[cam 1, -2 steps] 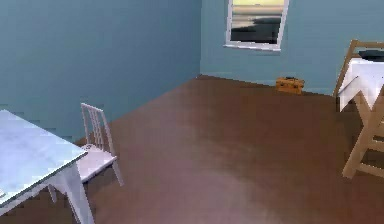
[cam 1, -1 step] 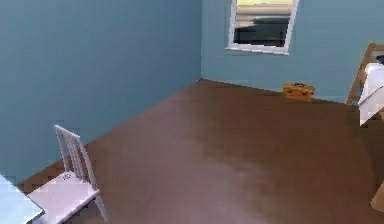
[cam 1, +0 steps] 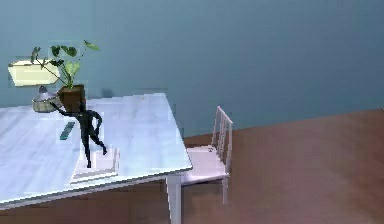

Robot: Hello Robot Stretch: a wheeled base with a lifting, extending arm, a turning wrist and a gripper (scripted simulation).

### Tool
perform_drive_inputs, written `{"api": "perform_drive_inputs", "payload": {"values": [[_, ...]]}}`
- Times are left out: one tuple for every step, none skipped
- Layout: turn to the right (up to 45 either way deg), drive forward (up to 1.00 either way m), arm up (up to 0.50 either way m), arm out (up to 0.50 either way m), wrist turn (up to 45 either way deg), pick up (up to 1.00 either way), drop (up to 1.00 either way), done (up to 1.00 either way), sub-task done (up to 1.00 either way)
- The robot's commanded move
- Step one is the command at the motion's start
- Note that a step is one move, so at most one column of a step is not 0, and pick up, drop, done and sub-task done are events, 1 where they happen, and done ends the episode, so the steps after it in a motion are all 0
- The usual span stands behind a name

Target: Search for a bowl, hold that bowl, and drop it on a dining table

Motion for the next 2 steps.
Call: {"api": "perform_drive_inputs", "payload": {"values": [[-24.0,0.00,0.00,0.00,0.0,0.00,0.00,0.00,0.00],[0.0,0.30,0.00,0.00,0.0,0.00,0.00,0.00,0.00]]}}
